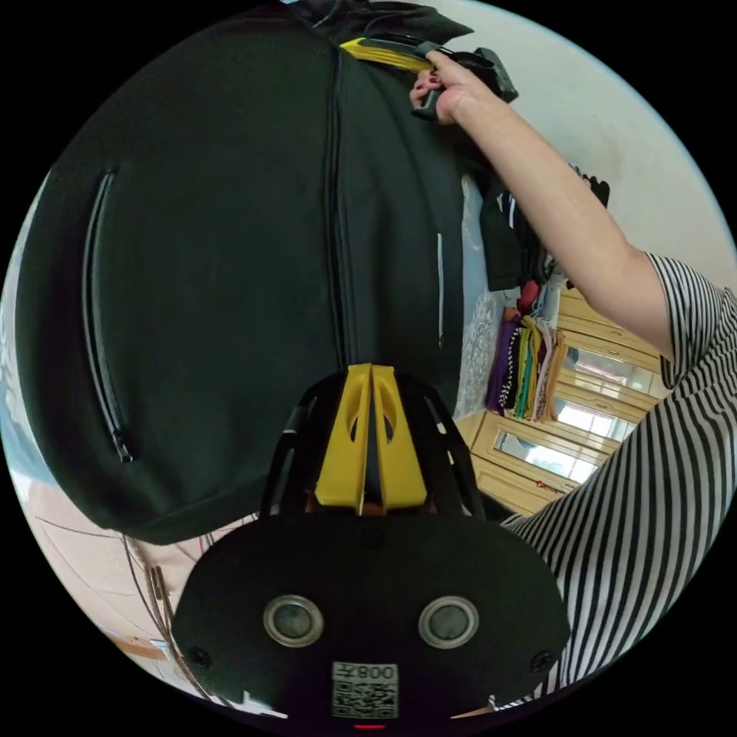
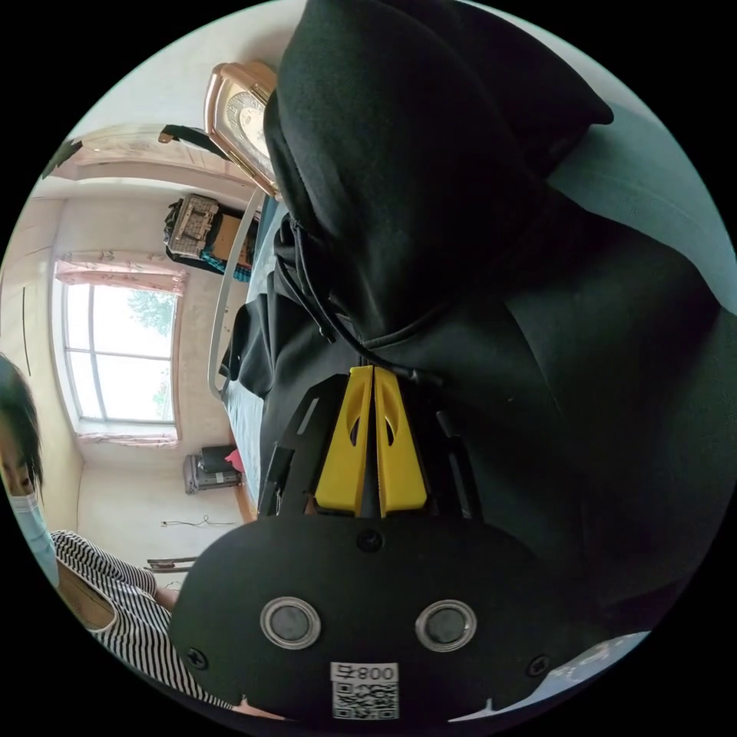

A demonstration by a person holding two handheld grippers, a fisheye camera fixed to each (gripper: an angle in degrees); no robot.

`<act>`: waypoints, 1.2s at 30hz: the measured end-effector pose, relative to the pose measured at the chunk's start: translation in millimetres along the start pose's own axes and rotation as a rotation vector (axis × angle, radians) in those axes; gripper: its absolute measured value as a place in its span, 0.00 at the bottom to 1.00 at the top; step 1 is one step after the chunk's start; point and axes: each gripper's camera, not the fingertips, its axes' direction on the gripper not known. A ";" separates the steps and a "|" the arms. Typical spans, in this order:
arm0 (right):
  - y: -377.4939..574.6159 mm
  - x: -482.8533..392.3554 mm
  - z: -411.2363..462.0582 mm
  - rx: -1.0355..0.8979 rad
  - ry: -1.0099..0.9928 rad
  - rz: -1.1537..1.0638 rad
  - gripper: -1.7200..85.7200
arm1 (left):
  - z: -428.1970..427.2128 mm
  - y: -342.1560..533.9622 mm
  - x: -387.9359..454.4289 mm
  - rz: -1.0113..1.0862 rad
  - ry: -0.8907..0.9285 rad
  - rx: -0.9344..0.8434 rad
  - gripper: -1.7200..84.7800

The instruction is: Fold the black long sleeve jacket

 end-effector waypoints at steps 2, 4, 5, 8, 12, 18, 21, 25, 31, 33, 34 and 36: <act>-1.1 1.7 1.1 0.002 -0.011 0.008 0.02 | 8.7 -1.5 -9.0 -0.028 0.029 -0.024 0.08; -1.3 3.2 2.4 0.009 -0.020 0.014 0.02 | 21.9 -4.8 -13.6 -0.037 0.058 -0.053 0.09; -1.4 3.2 2.8 0.010 -0.021 0.014 0.02 | 29.9 -6.3 -13.4 -0.035 0.035 -0.062 0.08; -2.2 2.6 4.5 0.012 -0.017 0.010 0.02 | 39.3 -10.7 -8.6 -0.025 -0.004 -0.082 0.05; -3.5 2.7 6.1 0.013 -0.018 0.007 0.02 | 36.3 -10.1 -2.7 0.024 0.024 -0.080 0.03; -4.3 -0.8 0.4 0.019 -0.050 0.000 0.02 | 1.4 5.1 -6.0 0.025 0.082 0.001 0.03; -5.4 -1.8 -1.4 0.013 -0.049 -0.009 0.02 | 2.6 4.1 -18.8 -0.006 0.069 0.000 0.06; -4.6 4.5 3.0 0.016 -0.060 0.020 0.02 | 31.2 -3.4 -30.5 -0.045 0.127 -0.051 0.09; -2.2 10.0 9.9 0.011 -0.056 0.025 0.02 | 56.1 -9.5 -19.9 0.008 -0.025 -0.080 0.04; -1.3 12.1 10.7 0.013 -0.064 0.030 0.02 | 58.2 -12.7 -23.2 0.008 0.012 -0.097 0.03; -0.9 13.4 10.8 0.014 -0.069 0.033 0.02 | 57.8 -12.7 -24.3 0.006 0.025 -0.095 0.03; -0.7 15.1 10.8 0.014 -0.074 0.037 0.02 | 54.1 -10.3 -30.3 -0.010 0.078 -0.079 0.02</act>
